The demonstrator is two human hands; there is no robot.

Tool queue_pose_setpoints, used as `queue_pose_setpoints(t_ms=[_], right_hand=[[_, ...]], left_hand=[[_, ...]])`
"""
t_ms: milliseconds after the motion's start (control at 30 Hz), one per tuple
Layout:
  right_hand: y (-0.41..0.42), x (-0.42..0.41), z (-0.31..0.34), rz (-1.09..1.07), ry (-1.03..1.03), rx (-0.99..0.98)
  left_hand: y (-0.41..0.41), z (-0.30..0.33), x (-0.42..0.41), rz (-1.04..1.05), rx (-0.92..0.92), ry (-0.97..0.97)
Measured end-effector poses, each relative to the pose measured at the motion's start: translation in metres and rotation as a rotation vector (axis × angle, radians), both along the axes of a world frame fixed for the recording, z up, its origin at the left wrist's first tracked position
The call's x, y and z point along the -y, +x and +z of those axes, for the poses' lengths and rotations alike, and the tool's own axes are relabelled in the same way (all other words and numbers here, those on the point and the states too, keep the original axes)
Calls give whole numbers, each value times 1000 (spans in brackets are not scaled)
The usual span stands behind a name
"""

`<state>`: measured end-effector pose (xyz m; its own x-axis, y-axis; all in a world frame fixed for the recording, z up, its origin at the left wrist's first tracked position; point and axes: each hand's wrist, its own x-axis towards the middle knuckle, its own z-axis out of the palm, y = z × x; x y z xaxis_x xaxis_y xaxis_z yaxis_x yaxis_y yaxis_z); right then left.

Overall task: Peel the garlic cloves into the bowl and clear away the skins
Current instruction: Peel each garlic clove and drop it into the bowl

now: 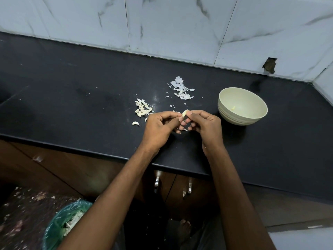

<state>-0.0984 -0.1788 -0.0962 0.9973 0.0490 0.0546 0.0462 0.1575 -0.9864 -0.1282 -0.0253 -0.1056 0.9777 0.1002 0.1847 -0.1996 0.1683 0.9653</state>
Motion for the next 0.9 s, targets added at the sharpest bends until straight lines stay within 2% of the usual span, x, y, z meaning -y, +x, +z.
queue_pose_setpoints(t_ms=[133, 367, 667, 900], right_hand=[[2, -4, -5, 16, -98, 62], [-1, -4, -10, 3, -265, 307], [-6, -4, -5, 47, -156, 221], [-6, -2, -4, 137, -92, 211]], left_hand=[[1, 0, 0, 22, -13, -2], [4, -1, 1, 68, -58, -64], [2, -1, 0, 72, -39, -48], [-1, 6, -5, -12, -100, -165]])
